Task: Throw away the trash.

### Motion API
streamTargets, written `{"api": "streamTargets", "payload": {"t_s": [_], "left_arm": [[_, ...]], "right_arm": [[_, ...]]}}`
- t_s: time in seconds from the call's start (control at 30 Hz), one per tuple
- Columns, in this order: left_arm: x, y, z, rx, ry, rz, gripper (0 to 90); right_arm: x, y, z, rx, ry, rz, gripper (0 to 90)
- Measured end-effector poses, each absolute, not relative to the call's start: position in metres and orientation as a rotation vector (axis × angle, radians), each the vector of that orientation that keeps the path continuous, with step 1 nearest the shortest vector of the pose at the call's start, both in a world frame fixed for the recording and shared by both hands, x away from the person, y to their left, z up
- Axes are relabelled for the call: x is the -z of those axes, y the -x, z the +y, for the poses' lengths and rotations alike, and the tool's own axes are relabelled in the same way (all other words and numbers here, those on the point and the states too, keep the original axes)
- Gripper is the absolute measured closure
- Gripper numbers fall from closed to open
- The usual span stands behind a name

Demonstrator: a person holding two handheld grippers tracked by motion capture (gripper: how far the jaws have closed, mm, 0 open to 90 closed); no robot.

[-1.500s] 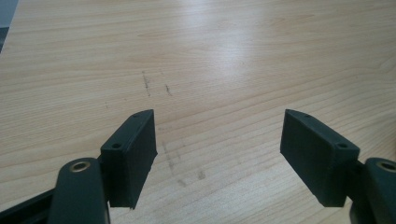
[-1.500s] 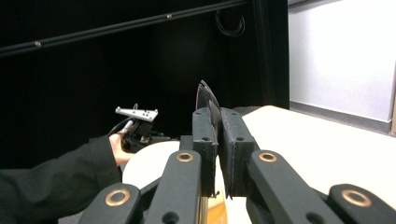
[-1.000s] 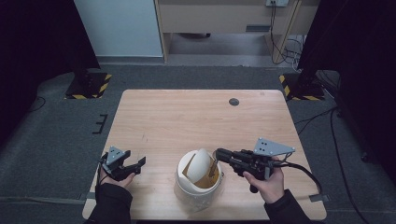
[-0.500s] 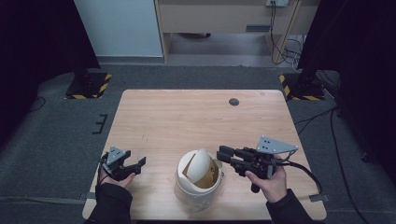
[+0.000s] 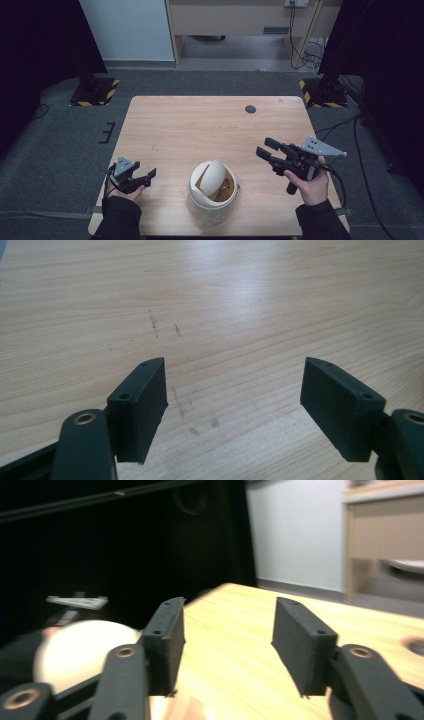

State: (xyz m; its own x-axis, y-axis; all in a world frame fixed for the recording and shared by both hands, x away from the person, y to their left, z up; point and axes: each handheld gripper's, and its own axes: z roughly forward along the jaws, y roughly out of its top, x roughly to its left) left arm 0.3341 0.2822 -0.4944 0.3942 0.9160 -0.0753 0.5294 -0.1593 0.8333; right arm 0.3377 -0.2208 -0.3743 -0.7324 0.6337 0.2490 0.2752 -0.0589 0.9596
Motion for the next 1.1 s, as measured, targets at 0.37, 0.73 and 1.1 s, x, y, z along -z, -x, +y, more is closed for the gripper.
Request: {"api": "streamTargets", "payload": {"t_s": [0.37, 0.73, 1.1], "left_arm": [[0.502, -0.337, 0.281, -0.528, -1.892, 1.27, 21.7], [0.515, -0.341, 0.277, -0.44, -2.008, 1.295, 16.8], [0.522, -0.343, 0.278, -0.414, -2.073, 1.314, 14.3]], "right_arm": [[0.44, -0.371, -0.271, -1.566, -1.236, 1.961, 30.4], [0.488, -0.385, -0.302, -1.336, -1.388, 2.016, 21.6], [0.514, -0.393, -0.324, -1.047, -1.454, 2.097, 16.0]]}}
